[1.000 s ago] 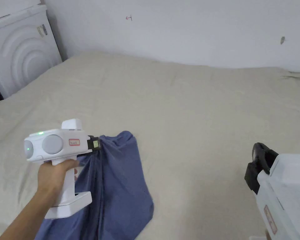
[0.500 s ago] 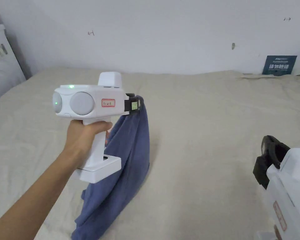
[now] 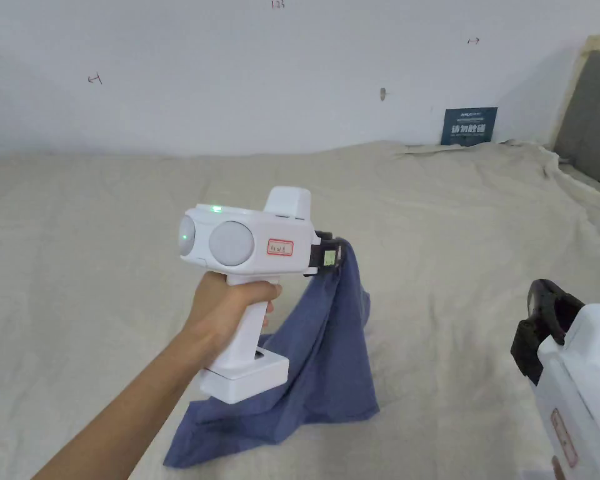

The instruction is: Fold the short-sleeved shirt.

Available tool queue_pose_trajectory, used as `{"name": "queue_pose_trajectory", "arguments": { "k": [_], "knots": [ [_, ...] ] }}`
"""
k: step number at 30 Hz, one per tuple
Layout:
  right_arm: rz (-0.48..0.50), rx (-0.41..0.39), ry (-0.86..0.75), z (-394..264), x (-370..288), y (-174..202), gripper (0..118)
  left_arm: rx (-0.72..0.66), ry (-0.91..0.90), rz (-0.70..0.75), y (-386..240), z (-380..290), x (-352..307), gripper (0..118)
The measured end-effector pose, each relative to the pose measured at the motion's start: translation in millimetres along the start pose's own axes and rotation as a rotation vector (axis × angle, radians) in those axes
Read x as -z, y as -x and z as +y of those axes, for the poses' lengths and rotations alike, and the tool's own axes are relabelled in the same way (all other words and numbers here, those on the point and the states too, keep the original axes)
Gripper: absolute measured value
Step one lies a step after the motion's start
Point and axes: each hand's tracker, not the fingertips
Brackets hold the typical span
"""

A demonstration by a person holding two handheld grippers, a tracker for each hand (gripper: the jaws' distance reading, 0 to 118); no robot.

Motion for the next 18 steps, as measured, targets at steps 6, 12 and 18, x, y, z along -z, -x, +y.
{"name": "queue_pose_trajectory", "arguments": {
  "k": [6, 12, 18],
  "knots": [
    [-0.019, 0.000, 0.028, -8.1, 1.9, -6.3, 0, -0.057, 0.174, 0.030, 15.2, -57.7, 58.0, 0],
    [-0.016, 0.001, 0.054, -13.7, 3.4, -5.6, 0, -0.069, 0.360, 0.118, 34.8, -112.1, 104.0, 0],
    [-0.015, -0.008, 0.072, -17.8, 1.5, -4.9, 0, -0.101, 0.485, 0.180, 47.3, -150.8, 137.6, 0]
  ]
}}
